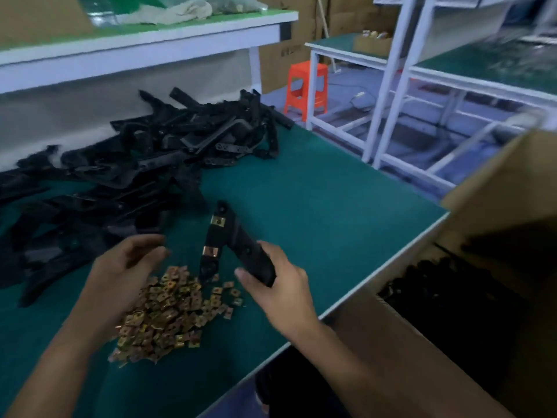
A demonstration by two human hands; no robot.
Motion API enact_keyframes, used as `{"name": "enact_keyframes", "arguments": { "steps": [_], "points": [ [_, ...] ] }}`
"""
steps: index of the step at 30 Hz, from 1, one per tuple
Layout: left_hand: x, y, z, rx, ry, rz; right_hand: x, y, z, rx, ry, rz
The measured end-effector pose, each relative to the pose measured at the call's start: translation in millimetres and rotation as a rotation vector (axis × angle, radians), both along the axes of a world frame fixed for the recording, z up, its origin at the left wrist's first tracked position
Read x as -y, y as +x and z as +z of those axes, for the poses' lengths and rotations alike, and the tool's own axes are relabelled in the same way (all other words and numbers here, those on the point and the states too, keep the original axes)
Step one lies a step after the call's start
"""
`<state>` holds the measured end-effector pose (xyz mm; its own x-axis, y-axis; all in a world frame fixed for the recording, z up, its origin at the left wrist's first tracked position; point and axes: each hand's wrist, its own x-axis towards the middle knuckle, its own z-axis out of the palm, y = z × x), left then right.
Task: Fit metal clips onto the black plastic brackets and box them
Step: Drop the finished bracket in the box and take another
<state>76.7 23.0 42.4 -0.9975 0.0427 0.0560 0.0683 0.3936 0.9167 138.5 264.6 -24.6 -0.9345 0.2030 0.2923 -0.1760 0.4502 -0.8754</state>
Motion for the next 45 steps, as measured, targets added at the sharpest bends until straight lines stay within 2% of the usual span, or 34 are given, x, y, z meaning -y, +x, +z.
{"name": "enact_keyframes", "arguments": {
  "steps": [6,9,12,14,16,19,22,26,28,30,32,36,39,42,45],
  "points": [
    [-34.3,-14.1,-45.6,0.026,-0.004,-0.105,-68.0,126.6,-10.3,0.133,-0.374,-0.404],
    [-53.0,-21.5,-60.8,0.057,-0.014,-0.171,-131.0,158.9,-10.2,0.167,-0.310,-0.626],
    [-64.3,-20.8,-60.6,0.041,-0.018,-0.204,-218.2,157.1,-3.4,0.192,-0.307,-0.821],
    [-67.7,-16.0,-54.6,0.023,-0.039,-0.207,-270.4,149.9,5.0,0.264,-0.288,-0.927],
    [-67.1,-7.9,-44.7,0.018,-0.061,-0.204,-298.9,141.2,6.8,0.374,-0.162,-0.980],
    [-55.0,-2.0,-34.1,0.033,-0.144,-0.155,-273.6,112.3,6.1,0.424,-0.039,-0.877],
    [-32.1,-8.4,-33.9,0.063,-0.240,-0.019,-204.5,71.4,7.5,0.234,0.067,-0.575],
    [-6.3,-22.5,-37.6,0.016,-0.324,0.136,-83.6,21.7,16.4,-0.004,0.210,-0.141],
    [2.7,-33.0,-38.0,-0.014,-0.405,0.190,-34.5,-6.4,16.7,0.048,0.180,0.056],
    [10.3,-44.1,-37.2,-0.098,-0.542,0.245,-1.3,-31.4,12.6,0.191,0.135,0.159],
    [17.2,-54.8,-36.0,-0.202,-0.702,0.278,14.9,-46.3,4.2,0.267,0.114,0.157],
    [25.3,-75.9,-38.3,-0.358,-1.050,0.175,18.5,-54.5,-11.5,0.226,0.118,0.039],
    [17.8,-92.1,-39.3,-0.454,-1.137,0.105,18.0,-57.1,-16.3,0.201,0.142,0.029],
    [3.3,-109.7,-43.0,-0.301,-1.251,0.095,20.3,-57.1,-17.9,0.194,0.148,0.042],
    [-9.5,-121.3,-43.5,-0.150,-1.392,0.172,19.8,-55.9,-17.8,0.177,0.152,0.032]
  ]
}}
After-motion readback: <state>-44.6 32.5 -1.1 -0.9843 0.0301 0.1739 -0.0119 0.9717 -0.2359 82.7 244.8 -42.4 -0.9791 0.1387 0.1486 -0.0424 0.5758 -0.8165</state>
